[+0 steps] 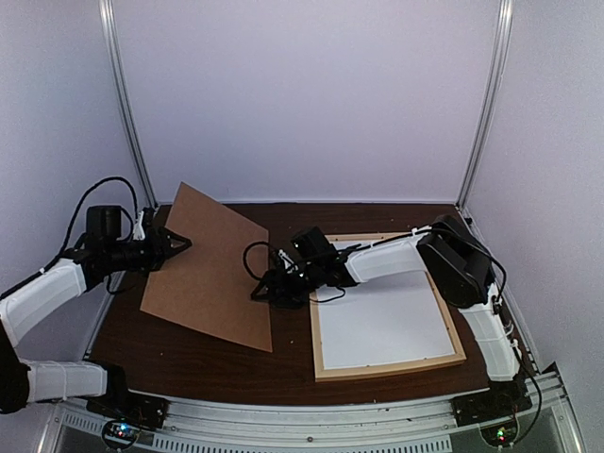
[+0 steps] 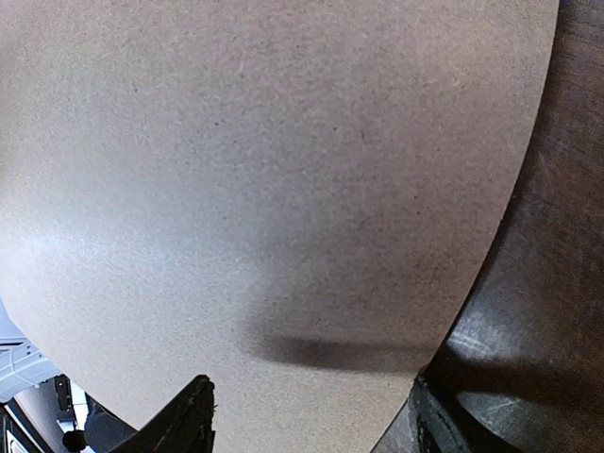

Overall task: Put the photo into the frame
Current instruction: Pick up the backboard from the center of the board.

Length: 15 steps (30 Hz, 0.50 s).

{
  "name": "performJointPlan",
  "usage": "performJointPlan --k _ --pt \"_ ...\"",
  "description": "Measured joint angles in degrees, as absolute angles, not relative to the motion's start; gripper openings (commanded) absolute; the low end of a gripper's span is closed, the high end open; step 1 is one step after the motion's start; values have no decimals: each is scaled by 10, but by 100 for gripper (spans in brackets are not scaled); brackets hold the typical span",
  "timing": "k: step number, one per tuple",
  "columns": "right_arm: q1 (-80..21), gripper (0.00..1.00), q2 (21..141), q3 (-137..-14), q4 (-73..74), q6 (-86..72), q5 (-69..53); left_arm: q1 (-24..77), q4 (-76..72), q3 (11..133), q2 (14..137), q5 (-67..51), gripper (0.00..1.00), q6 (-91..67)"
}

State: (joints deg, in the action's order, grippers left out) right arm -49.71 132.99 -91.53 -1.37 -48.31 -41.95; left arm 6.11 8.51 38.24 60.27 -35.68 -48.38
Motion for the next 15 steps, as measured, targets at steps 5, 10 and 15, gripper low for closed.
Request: performJointPlan --k 5,10,15 --pt "-501 70 1329 -905 -28 -477 -439 75 203 444 603 -323 52 -450" --pt "-501 70 1327 -904 -21 -460 -441 90 270 482 605 -325 64 -413" --pt "-501 70 1327 -904 -18 -452 -442 90 299 487 618 -321 68 -398"
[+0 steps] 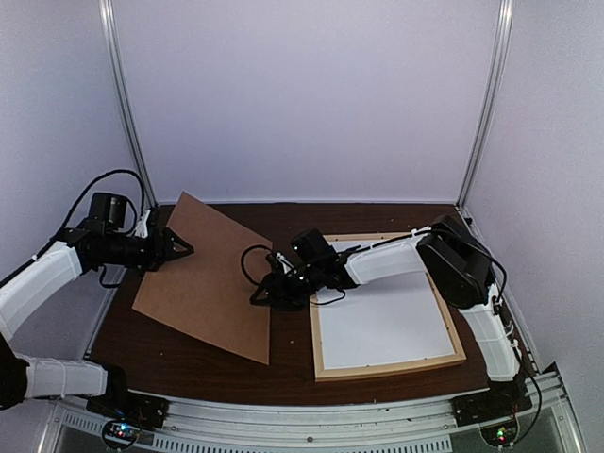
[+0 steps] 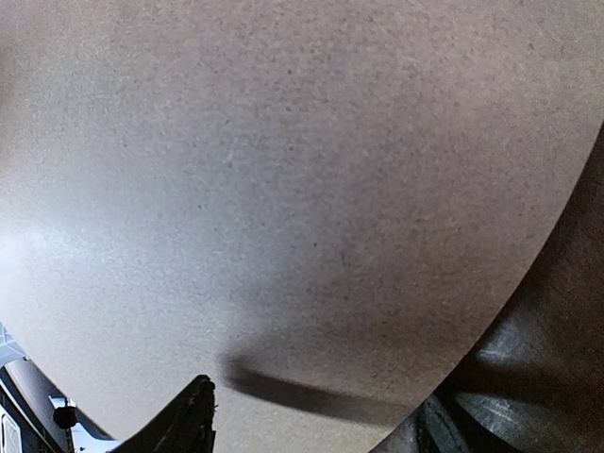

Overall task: Put the photo into the frame
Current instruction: Pick up the backboard from the center of the board.

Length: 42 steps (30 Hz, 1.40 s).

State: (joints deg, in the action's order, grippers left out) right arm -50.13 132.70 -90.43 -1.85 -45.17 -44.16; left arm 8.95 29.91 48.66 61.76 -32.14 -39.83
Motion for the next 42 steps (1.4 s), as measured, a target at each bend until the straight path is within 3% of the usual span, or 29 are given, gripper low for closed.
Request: performJointPlan --k 13,19,38,42 --pt "-501 69 1326 -904 -12 -432 -441 90 349 511 630 -318 80 -375" --pt "-500 69 1326 -904 -11 -426 -441 90 375 519 632 -315 78 -367" --pt "-500 69 1326 -908 0 -418 -442 74 426 550 645 -306 37 -345" --pt "-500 69 1326 -908 0 -419 -442 65 440 554 647 -312 32 -342"
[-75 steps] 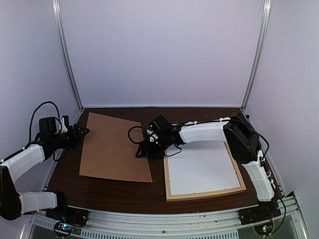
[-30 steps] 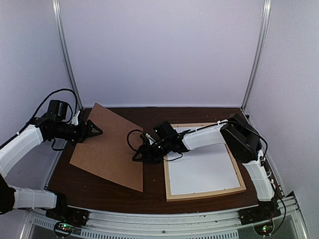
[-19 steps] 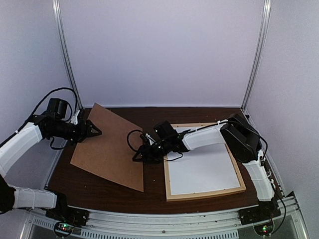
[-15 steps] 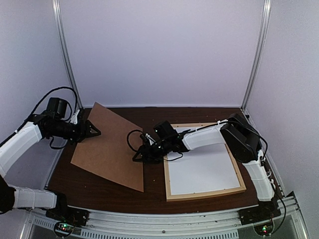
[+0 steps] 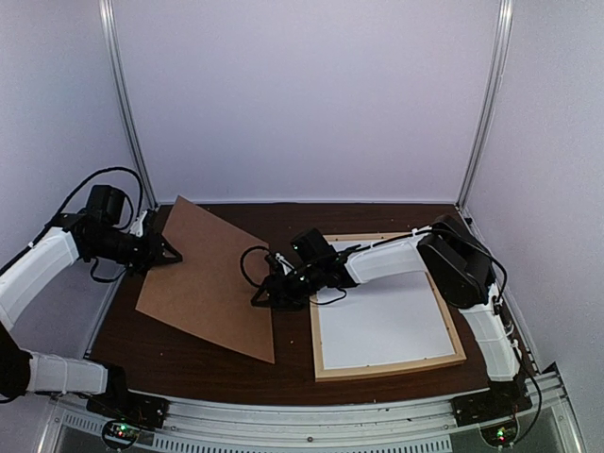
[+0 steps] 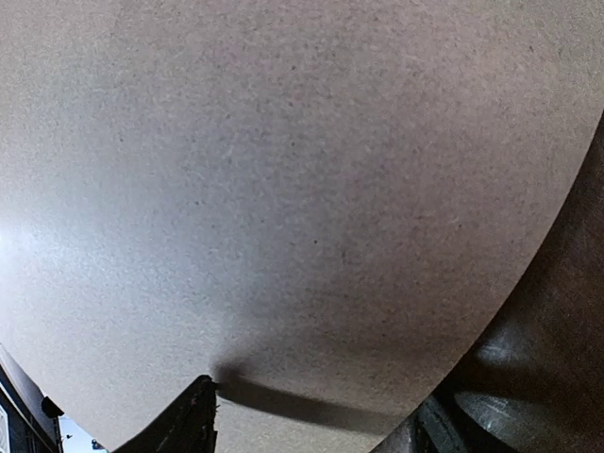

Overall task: Put the photo into the frame
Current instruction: Pick up the backboard from the center of the board.

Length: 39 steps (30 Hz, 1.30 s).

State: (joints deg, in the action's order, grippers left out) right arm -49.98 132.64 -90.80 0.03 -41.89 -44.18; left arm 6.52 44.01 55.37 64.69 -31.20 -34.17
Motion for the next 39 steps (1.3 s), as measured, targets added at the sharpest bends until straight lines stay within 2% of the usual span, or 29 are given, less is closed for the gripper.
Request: performJointPlan --k 7,12,18,23,30,39 --pt "-500 68 1327 -908 0 -419 -444 54 458 561 647 -320 15 -332" --pt "-499 68 1327 -908 0 -418 -448 48 467 561 647 -324 11 -328" --pt "-497 68 1327 -908 1 -415 -448 48 472 568 647 -336 0 -328" --pt "-493 70 1324 -907 8 -407 -450 47 475 569 643 -338 0 -331" --pt "-481 74 1272 -883 90 -378 -438 44 475 569 598 -331 0 -353" --pt "-394 81 1051 -812 203 -309 -376 37 423 569 554 -365 0 -411"
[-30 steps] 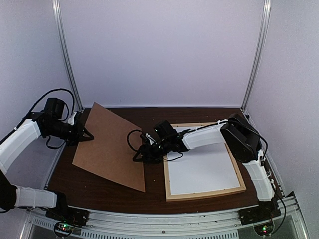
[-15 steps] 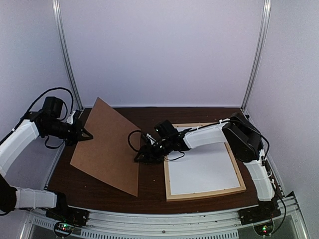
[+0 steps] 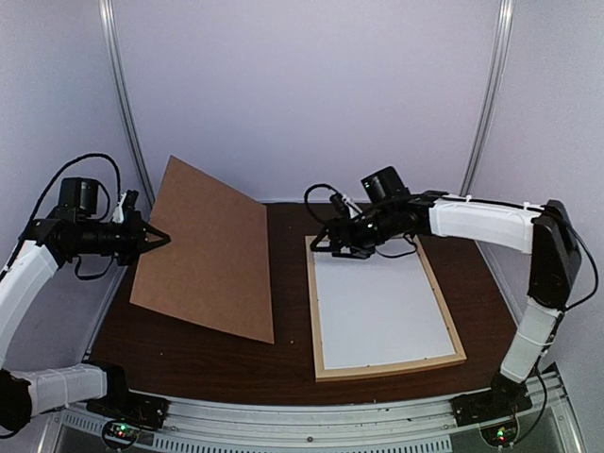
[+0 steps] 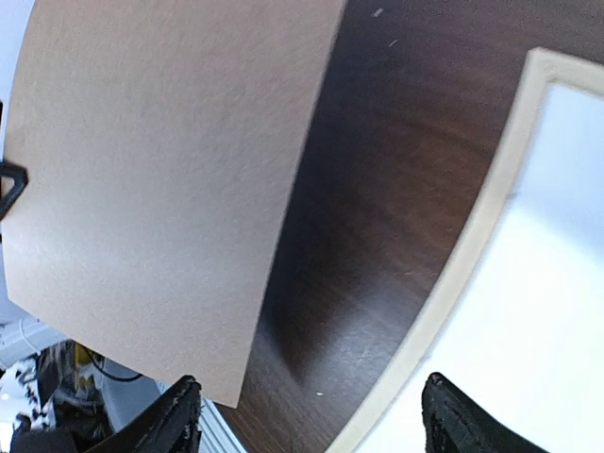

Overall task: Put the photo into the frame
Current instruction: Pick up the backboard from the center of the board, then move the frame body to the center of the board.

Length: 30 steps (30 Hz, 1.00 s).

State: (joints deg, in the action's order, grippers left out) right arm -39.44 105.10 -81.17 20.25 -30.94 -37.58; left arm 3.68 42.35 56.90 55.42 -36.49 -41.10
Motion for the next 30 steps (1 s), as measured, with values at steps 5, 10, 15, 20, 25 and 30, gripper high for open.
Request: performJointPlan --k 5,10,15,20,25,30 --pt "-281 88 934 -744 252 -268 -308 37 376 569 534 -378 0 -436" --pt "-159 93 880 -668 312 -230 -220 37 349 570 514 -380 0 -445" --pt "-67 93 877 -615 336 -205 -193 37 336 570 515 -386 0 -448" --pt "-23 92 906 -594 329 -196 -208 37 330 570 515 -386 0 -449" --pt "-16 91 948 -569 300 -197 -247 37 320 562 515 -386 0 -451" --pt "-16 89 962 -543 268 -202 -292 37 310 554 520 -385 0 -456"
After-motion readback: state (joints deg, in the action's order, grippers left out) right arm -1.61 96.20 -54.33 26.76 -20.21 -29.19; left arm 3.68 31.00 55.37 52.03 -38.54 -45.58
